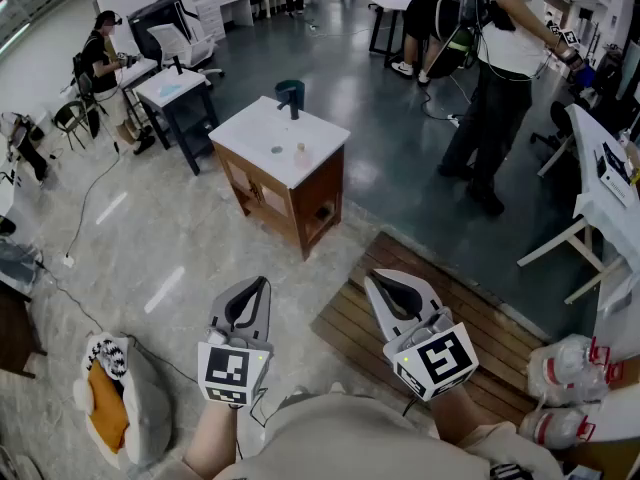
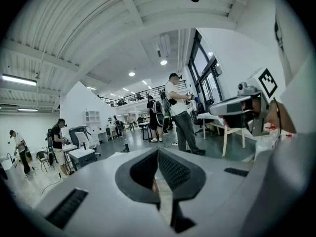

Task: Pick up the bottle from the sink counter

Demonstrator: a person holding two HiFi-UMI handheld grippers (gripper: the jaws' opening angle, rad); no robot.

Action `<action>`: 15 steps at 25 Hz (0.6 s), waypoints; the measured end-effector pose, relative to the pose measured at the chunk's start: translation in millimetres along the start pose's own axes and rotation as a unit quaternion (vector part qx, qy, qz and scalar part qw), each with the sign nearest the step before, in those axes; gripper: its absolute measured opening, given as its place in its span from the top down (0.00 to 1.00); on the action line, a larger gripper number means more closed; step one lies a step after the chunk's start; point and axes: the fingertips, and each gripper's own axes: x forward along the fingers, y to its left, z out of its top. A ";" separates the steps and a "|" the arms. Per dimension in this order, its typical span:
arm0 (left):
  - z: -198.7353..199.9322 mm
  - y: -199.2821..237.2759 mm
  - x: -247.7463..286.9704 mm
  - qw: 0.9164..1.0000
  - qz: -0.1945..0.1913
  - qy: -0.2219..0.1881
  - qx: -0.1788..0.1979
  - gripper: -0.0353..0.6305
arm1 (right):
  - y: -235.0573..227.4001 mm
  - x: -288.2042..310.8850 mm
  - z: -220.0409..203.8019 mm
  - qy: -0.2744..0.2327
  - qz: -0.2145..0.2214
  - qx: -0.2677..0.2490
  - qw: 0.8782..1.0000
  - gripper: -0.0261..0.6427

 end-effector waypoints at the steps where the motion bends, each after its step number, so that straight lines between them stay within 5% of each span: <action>1: -1.2 0.8 0.8 1.000 0.001 0.002 0.000 0.94 | 0.0 1.4 -0.4 -0.001 0.001 0.001 1.000 0.97; 15: -7.5 -4.4 23.9 1.000 0.008 0.020 -0.001 0.94 | -26.1 13.8 -19.6 -0.005 0.005 0.036 0.999 0.97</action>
